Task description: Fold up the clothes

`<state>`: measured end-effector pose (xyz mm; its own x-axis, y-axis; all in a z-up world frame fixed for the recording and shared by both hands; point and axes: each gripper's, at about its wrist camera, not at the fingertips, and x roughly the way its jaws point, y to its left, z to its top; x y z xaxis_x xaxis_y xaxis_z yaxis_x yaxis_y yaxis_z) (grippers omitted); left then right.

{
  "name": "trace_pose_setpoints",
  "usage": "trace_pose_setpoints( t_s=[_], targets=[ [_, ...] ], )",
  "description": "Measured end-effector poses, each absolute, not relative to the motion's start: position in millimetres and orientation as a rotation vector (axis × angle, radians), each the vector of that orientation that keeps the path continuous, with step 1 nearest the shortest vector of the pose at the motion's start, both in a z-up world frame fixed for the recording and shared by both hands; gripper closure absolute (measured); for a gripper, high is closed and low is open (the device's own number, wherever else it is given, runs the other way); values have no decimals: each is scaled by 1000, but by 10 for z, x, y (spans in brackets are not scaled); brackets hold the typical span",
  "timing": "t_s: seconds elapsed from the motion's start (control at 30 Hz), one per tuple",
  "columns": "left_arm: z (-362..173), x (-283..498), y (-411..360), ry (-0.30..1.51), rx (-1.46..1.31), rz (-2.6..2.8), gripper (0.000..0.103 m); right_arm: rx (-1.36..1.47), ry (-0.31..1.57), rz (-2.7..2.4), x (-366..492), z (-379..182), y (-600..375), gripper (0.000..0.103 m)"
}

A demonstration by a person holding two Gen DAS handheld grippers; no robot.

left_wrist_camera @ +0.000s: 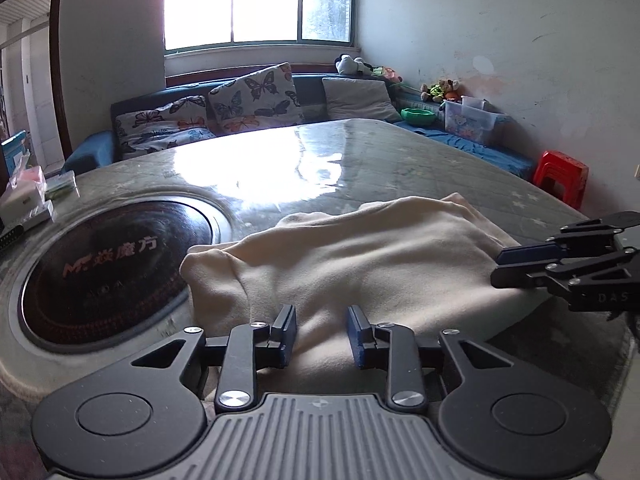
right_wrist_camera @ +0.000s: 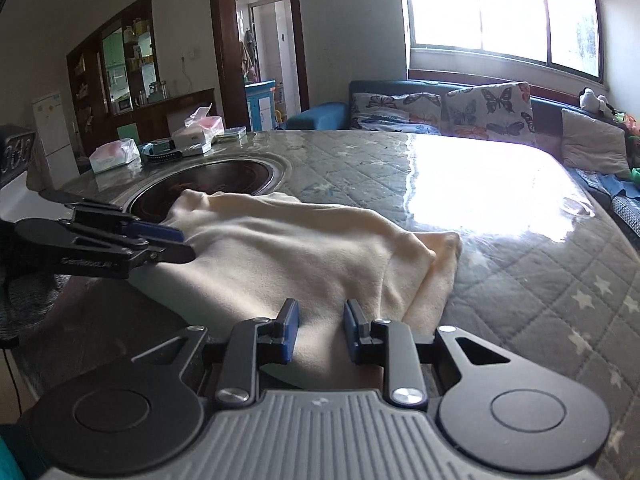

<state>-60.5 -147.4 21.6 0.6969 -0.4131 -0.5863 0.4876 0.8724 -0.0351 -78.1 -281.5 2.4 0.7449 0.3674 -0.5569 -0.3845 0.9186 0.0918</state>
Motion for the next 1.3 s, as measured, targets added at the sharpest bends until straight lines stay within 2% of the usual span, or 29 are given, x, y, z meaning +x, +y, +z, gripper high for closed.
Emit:
trace_pose_setpoints(
  t_s=[0.4, 0.67, 0.73, 0.97, 1.3],
  targets=[
    [345, -899, -1210, 585, 34, -480, 68, -31, 587, 374, -1200, 16, -2940, 78],
    [264, -544, -1023, 664, -45, -357, 73, -27, 581, 363, -1207, -9, -2914, 76],
    [211, -542, -1008, 658, -6, -320, 80, -24, 580, 363, -1207, -11, -2916, 76],
    [231, -528, -1104, 603, 113, -264, 78, -31, 591, 368, -1192, -2, -2905, 76],
    [429, -613, -1213, 591, 36, -385, 78, -14, 603, 385, -882, 254, -2877, 73]
  ],
)
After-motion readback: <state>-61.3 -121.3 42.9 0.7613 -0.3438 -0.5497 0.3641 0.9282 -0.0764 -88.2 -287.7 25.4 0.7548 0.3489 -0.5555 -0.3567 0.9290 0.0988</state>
